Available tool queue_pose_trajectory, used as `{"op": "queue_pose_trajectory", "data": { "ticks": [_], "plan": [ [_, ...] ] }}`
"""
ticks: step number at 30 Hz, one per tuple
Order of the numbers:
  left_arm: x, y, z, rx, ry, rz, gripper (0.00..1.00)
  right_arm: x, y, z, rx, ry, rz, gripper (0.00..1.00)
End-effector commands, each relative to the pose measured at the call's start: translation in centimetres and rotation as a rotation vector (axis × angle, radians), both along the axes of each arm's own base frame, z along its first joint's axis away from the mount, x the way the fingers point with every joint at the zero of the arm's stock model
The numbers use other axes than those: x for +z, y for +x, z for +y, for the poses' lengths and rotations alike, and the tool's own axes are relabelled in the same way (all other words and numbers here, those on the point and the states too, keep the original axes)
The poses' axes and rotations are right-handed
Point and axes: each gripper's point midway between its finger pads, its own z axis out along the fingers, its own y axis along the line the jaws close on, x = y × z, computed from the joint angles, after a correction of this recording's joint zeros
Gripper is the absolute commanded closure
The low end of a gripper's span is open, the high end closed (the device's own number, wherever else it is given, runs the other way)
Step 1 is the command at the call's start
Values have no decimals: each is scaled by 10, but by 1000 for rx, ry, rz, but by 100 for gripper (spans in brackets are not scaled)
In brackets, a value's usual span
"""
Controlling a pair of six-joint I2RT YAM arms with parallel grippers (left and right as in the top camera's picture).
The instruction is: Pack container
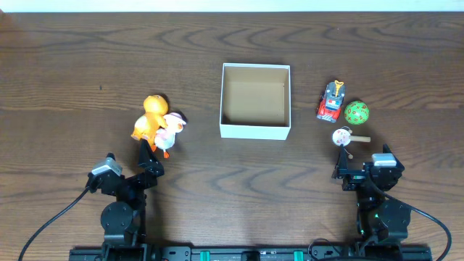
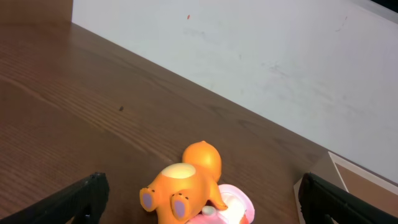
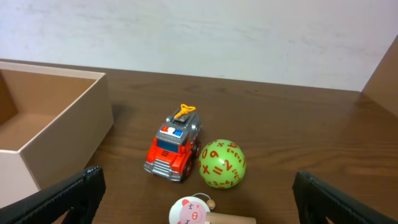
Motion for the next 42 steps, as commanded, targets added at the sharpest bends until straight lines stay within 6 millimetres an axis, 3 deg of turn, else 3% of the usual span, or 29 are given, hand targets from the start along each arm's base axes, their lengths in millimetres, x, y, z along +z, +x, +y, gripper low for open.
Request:
{"op": "queue_pose_trajectory", "data": {
  "ticks": [1, 5, 9, 18, 23, 26, 31, 34, 39, 42],
  "plan": [
    [-18, -1, 2, 8, 15, 55, 2, -3, 0, 3, 16, 1, 4, 1],
    [-18, -1, 2, 8, 15, 55, 2, -1, 0, 9, 40, 66, 0, 1],
    [-18, -1, 2, 8, 15, 55, 2, 18, -2, 27, 144, 117, -39, 1],
    [-18, -1, 2, 8, 15, 55, 2, 112, -8, 27, 151, 94, -85, 1],
    [-18, -1, 2, 8, 15, 55, 2, 148, 11, 26, 133, 96, 90, 1],
    [-18, -1, 2, 8, 15, 55, 2, 159, 32, 26, 129, 91, 229, 1],
    [-18, -1, 2, 8, 15, 55, 2, 161, 67, 31, 139, 112, 504, 1],
    [-18, -1, 2, 8, 15, 55, 2, 155, 93, 30, 132, 116, 573, 1],
    [-18, -1, 2, 8, 15, 55, 2, 120, 112, 58, 251, 245, 707, 1],
    [-18, -1, 2, 8, 15, 55, 2, 96, 116, 59, 257, 238, 788, 1]
  ]
}}
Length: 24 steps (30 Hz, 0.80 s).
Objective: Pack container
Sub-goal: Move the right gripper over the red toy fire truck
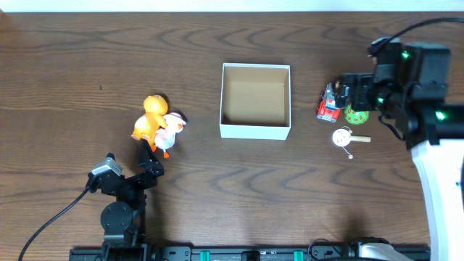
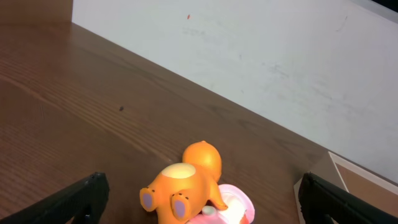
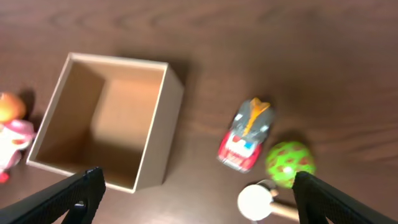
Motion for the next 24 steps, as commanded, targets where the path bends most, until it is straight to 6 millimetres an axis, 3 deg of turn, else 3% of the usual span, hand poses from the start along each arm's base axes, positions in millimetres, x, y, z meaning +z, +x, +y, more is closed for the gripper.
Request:
{"op": "queue_pose_trajectory", "data": {
  "ticks": [1, 5, 10, 12, 24],
  "plan": [
    [-18, -1, 2, 8, 15, 54, 2, -9, 5, 14, 63, 41, 39, 1],
    [-18, -1, 2, 9, 15, 54, 2, -22, 22, 12, 40, 39, 48, 1],
    [-18, -1, 2, 8, 15, 54, 2, -40, 41, -23, -245, 4, 85, 4],
    [-18, -1, 2, 8, 15, 54, 2, -47, 45, -28, -288, 0, 97, 8],
    [-18, -1, 2, 8, 15, 54, 2, -107, 75, -17, -309, -67, 175, 8]
  ]
}}
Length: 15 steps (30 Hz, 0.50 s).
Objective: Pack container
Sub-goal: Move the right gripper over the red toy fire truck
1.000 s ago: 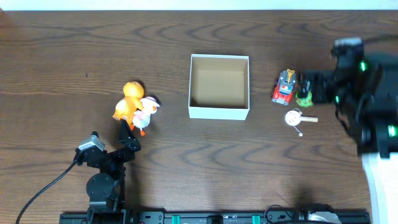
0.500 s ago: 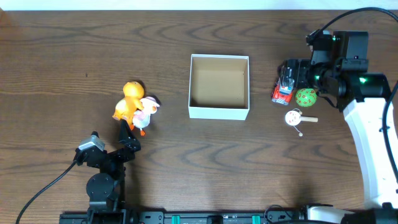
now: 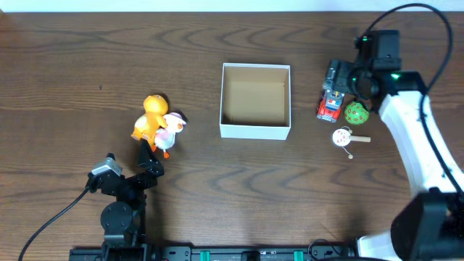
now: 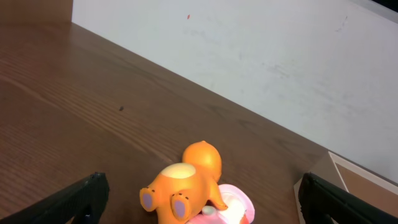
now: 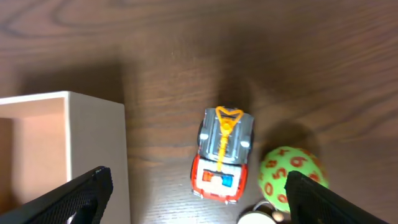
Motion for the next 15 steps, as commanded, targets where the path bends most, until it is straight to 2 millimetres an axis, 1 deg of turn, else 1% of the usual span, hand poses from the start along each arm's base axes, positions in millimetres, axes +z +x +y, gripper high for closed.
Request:
{"op": "queue_pose_trajectory", "data": {
  "ticks": [1, 6, 10, 15],
  "plan": [
    [-18, -1, 2, 9, 15, 54, 2, -15, 8, 2, -24, -21, 26, 7],
    [-18, -1, 2, 9, 15, 54, 2, -54, 15, -1, -9, -59, 97, 5],
    [-18, -1, 2, 8, 15, 54, 2, -72, 21, -2, 21, -84, 116, 4],
    [-18, -1, 2, 9, 15, 54, 2, -85, 26, -2, 21, -91, 120, 3]
  ]
}}
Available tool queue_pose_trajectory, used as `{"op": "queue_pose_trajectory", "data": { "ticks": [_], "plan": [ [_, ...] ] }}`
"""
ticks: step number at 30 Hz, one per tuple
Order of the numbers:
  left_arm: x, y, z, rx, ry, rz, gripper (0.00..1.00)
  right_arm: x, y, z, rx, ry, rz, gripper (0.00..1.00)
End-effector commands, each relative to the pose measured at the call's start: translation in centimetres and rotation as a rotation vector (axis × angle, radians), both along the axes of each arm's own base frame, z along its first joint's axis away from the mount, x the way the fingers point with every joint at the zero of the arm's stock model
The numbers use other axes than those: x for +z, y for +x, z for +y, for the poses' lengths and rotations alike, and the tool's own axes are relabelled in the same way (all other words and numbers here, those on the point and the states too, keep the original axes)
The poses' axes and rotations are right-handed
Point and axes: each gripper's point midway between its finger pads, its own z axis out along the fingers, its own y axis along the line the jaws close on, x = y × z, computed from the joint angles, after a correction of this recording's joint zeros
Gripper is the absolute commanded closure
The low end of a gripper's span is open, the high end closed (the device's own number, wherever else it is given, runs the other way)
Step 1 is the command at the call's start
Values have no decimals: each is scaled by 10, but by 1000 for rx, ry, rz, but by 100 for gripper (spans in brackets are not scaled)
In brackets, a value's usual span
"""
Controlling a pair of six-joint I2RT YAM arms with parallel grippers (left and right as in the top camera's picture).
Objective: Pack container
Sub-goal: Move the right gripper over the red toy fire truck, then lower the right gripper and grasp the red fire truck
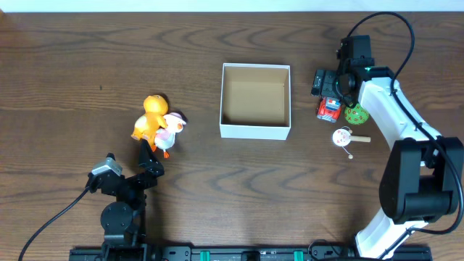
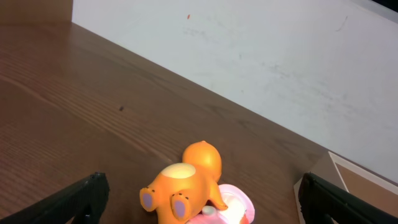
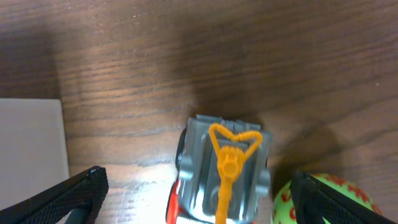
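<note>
An open white box (image 1: 255, 131) with a tan inside stands mid-table. To its right lies a red and grey toy fire truck (image 1: 330, 109) with an orange ladder (image 3: 225, 163). My right gripper (image 1: 330, 85) hangs open straight above the truck (image 3: 199, 184), one finger on each side, not touching it. A green ball (image 1: 356, 113) lies against the truck's right side (image 3: 324, 198). An orange plush (image 1: 151, 116) and a pink toy (image 1: 171, 129) lie left of the box. My left gripper (image 1: 150, 161) rests open just in front of them (image 2: 200, 190).
A round pink-faced rattle with a wooden handle (image 1: 344, 137) lies in front of the ball. The box's near-right corner (image 3: 31, 155) shows at the left of the right wrist view. A pale wall backs the table (image 2: 261, 56).
My right gripper has come lower and closer over the fire truck, which now fills more of the right wrist view. The toys, the box and the left arm are as before.
My right arm first rested at the front right, facing the truck and ball. Then it was raised high over the right-hand toys, looking down at the box too. Then it stood over the truck, and now closer above it. The left arm stayed still.
</note>
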Motion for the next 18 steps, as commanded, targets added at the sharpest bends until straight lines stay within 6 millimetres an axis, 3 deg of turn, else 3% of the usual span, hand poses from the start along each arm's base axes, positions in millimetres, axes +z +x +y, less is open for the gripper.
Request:
{"op": "queue_pose_trajectory", "data": {
  "ticks": [1, 10, 18],
  "plan": [
    [-18, -1, 2, 8, 15, 54, 2, -4, 7, -3, 11, -39, -4, 3],
    [-18, -1, 2, 9, 15, 54, 2, -30, 9, -11, 28, -92, 36, 5],
    [-18, -1, 2, 9, 15, 54, 2, -34, 11, -13, 22, -92, 33, 13]
  ]
}}
